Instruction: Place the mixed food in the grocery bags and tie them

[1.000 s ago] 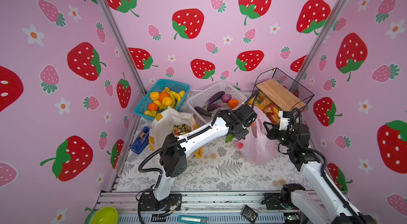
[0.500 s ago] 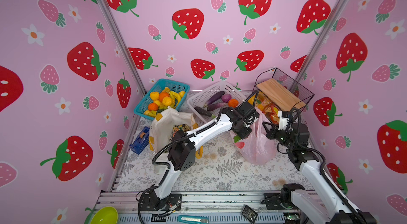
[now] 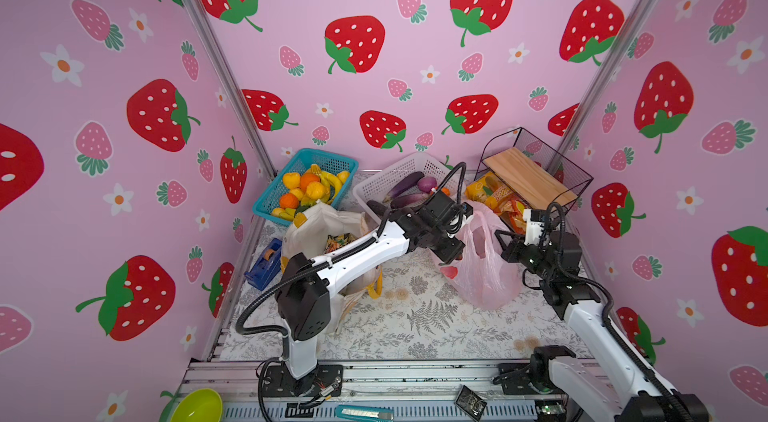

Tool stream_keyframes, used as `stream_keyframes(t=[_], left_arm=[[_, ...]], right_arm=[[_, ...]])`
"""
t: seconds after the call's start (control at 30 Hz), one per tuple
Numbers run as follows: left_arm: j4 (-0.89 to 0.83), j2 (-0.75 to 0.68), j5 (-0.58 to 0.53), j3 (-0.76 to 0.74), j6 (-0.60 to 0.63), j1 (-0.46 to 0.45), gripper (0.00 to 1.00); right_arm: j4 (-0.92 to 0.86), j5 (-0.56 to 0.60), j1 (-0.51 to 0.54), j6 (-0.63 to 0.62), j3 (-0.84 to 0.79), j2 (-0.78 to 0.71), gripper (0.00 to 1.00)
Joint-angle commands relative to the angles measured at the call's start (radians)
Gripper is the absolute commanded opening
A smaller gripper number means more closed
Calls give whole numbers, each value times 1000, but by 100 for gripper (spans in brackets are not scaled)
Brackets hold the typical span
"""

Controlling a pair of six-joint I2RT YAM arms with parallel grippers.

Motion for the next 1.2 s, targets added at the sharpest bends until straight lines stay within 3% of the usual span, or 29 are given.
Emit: stream_keyframes(t=[0.0, 0.17, 0.27, 0.57, 0.73, 0.93, 1.07, 1.17], left_arm=[[139, -109, 4, -124, -75, 18, 64], [270, -251, -148, -347, -265, 34, 65], [338, -285, -163, -444, -359, 52, 67], [471, -141, 60, -413, -487, 108, 65], [483, -63, 139, -362, -505, 112, 47], [590, -148, 286, -438, -486, 100, 11], [656, -266, 410, -504, -449, 59, 7], [669, -335, 443, -539, -423, 18, 2]], right_arm=[[20, 18, 4, -20, -12, 0, 0], [22, 16, 4, -22, -15, 32, 0], [36, 15, 5, -14, -20, 37, 0], [37, 2, 4, -5, -24, 29, 0], [19, 10, 5, -6, -16, 14, 0], [30, -5, 6, 6, 60, 44, 0], [7, -2, 22, -7, 168, 97, 0], [-7, 8, 59, -22, 251, 152, 0]])
